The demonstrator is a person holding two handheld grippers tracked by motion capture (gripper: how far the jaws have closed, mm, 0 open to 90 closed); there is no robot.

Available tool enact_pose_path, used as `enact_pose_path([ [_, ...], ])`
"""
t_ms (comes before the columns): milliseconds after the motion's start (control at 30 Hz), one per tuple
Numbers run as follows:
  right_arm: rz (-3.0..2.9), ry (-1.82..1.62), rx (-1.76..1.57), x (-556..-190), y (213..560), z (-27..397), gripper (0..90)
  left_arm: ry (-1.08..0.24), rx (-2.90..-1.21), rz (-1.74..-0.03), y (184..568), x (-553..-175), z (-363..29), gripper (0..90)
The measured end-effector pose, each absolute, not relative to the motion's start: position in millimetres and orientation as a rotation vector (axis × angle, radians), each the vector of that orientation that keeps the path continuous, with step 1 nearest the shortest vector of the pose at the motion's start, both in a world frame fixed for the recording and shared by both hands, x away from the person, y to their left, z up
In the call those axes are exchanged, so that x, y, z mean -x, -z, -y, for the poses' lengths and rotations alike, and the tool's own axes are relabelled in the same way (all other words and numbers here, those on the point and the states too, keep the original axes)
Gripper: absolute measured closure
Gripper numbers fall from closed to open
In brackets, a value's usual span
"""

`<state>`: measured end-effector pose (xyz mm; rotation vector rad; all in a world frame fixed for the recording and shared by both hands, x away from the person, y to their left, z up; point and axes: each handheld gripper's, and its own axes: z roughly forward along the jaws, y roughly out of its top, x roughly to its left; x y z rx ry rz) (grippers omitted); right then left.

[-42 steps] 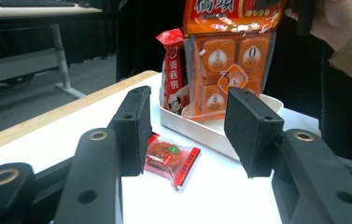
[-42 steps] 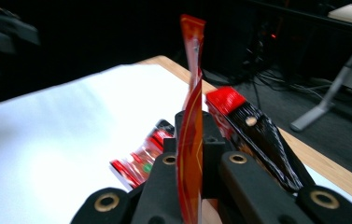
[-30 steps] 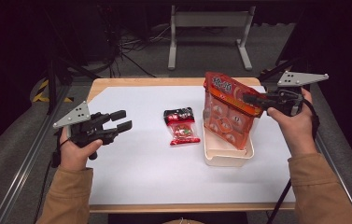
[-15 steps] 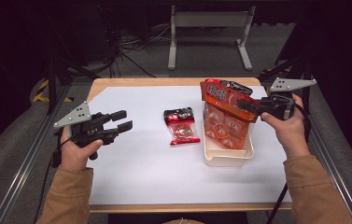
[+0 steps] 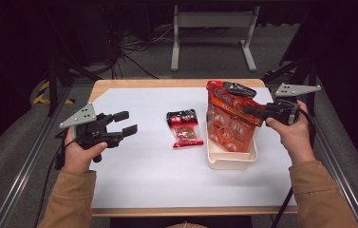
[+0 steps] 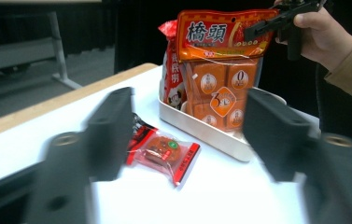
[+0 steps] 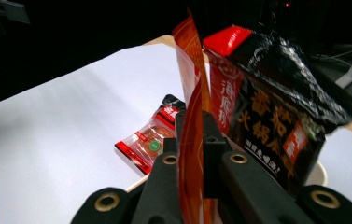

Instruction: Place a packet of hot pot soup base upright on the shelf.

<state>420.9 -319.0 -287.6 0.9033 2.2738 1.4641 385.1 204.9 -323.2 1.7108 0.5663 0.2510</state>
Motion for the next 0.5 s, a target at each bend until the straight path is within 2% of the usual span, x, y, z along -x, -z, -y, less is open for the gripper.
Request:
enact_pose_path([
  [200, -2.263, -1.479, -0.919, -420, 294, 320, 89.8, -0.253, -1.709, -0.605, 329, -391, -201, 17.9],
  [400, -2.198, -1.494, -0.955, -418, 288, 327, 89.6, -0.233, -1.727, -0.633, 336, -399, -197, 9.5],
  [500, -2.188, -1.488, -0.961, -418, 289, 328, 86.5, -0.230, -1.730, -0.629, 338, -401, -195, 7.0],
])
